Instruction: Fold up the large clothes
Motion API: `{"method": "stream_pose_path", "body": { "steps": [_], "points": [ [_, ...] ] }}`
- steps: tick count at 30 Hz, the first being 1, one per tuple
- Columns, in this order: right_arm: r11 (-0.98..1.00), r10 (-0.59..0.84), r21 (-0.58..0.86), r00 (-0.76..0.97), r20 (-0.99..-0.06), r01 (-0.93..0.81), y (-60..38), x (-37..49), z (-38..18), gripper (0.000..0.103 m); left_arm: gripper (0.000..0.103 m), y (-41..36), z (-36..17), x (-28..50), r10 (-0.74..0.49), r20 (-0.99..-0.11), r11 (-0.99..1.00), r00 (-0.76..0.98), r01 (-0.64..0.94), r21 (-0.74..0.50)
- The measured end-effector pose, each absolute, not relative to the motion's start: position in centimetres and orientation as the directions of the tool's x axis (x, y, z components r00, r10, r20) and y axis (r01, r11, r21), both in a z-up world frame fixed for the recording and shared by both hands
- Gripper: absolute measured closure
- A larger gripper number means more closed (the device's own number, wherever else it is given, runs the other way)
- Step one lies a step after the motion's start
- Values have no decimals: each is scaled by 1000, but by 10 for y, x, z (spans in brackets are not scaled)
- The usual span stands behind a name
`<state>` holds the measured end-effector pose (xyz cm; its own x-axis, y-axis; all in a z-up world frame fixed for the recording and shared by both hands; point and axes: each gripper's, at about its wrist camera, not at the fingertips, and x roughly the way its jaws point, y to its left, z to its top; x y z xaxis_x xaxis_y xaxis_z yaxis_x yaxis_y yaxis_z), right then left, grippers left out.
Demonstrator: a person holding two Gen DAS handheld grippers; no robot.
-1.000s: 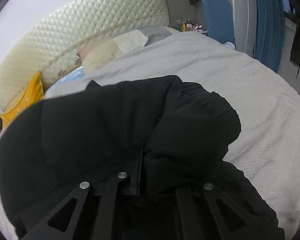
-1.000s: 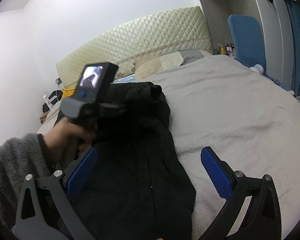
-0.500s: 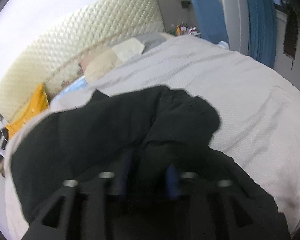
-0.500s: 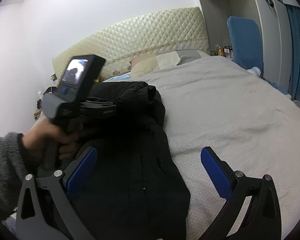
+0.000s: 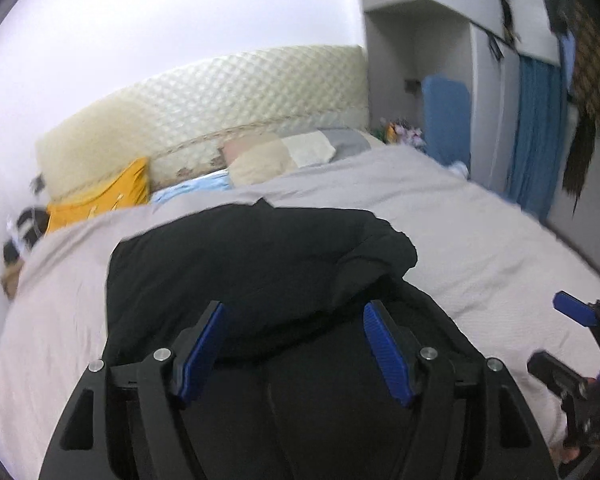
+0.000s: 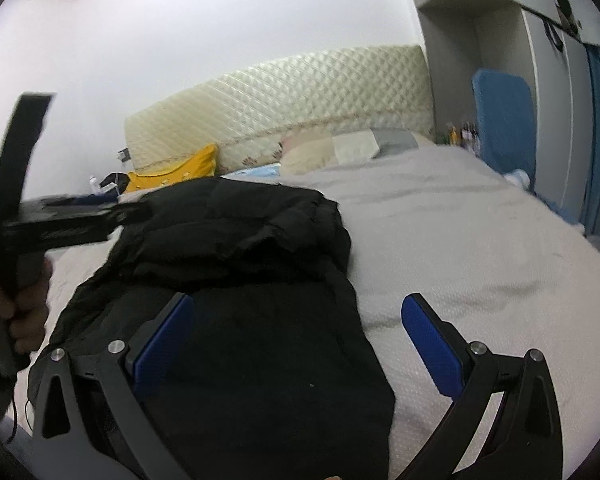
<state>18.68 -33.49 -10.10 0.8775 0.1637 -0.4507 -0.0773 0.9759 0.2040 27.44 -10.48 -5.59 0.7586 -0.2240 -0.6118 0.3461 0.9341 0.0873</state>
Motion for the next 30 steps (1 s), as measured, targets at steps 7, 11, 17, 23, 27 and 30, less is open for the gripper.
{"method": "stream_pose_path", "body": {
  "steps": [7,11,17,23,27,30],
  "points": [
    [963,226,223,906,-357,-152,-318,178,-78,0,33,-49,-72,252,-177,-528,975,831,222,24],
    [971,214,182,909,-358,-157,-300,198,-76,0,33,-25,-81,282,-192,-541,980,819,188,-62],
    [961,251,206,895,-368,-185,-282,264,-76,12,33,-2,-85,331,-150,-540,988,828,146,-51],
    [966,255,142,886,-388,-216,-247,360,-83,16,33,13,-97,401,-153,-568,988,808,119,-97],
    [966,255,151,871,-420,-210,-238,419,-101,16,33,7,-115,449,-115,-591,993,798,107,-48],
    [975,221,116,857,-465,-189,-235,451,-123,16,32,6,-132,470,-97,-599,994,795,110,-15]
  ]
}}
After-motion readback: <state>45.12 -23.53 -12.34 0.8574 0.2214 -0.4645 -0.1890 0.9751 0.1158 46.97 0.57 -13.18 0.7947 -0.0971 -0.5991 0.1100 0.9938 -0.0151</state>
